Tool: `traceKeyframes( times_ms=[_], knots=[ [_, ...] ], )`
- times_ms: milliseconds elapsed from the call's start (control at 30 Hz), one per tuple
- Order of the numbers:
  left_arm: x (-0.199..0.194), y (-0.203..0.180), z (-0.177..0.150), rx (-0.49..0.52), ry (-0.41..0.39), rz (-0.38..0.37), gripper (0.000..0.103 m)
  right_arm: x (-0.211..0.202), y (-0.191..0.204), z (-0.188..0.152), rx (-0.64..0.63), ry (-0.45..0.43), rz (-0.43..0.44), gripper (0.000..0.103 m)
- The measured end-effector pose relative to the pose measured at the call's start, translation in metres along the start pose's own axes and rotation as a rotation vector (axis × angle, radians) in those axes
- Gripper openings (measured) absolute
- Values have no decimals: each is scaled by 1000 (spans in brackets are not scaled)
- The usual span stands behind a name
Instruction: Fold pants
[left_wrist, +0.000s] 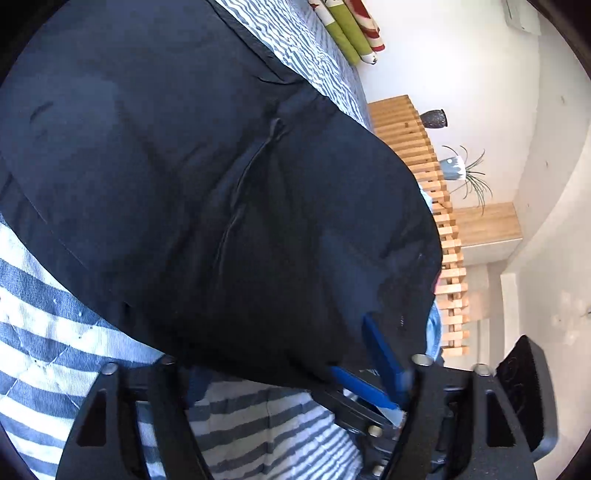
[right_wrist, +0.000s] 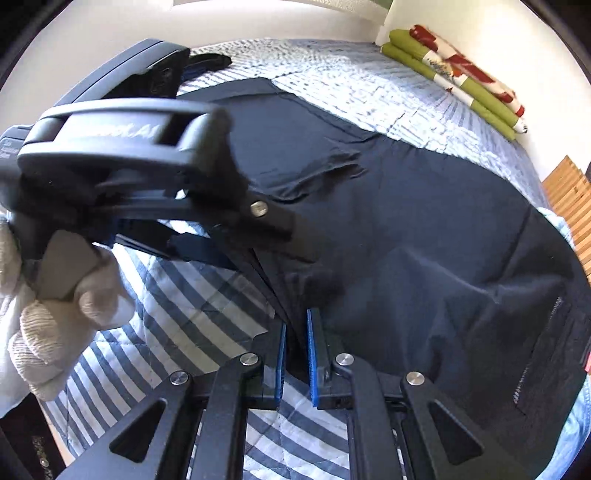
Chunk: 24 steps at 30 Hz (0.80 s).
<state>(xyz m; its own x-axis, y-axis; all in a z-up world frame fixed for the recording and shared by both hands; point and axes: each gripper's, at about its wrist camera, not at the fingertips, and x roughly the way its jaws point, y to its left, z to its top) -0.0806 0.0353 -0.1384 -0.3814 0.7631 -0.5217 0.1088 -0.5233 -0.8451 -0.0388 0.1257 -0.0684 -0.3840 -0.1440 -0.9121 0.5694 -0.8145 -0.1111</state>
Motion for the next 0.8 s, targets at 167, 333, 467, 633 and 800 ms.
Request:
traceKeyframes(
  times_ms=[167,333,467,633,800],
  knots=[
    [6,6,3,2,-7,22,31,-26,-36,4,-4,15,79,18],
    [15,11,4,7,-15,48,15,-53,-99,63,44,-68,47,40],
    [20,7,5,44,-18,62,12,-19,-132,130,33,-52,60,59],
    [19,12,4,47,-7,48,8,52,-136,183,-71,88,100,59],
    [22,6,4,69,-9,66,7,114,-128,189,-201,256,140,59]
  ],
)
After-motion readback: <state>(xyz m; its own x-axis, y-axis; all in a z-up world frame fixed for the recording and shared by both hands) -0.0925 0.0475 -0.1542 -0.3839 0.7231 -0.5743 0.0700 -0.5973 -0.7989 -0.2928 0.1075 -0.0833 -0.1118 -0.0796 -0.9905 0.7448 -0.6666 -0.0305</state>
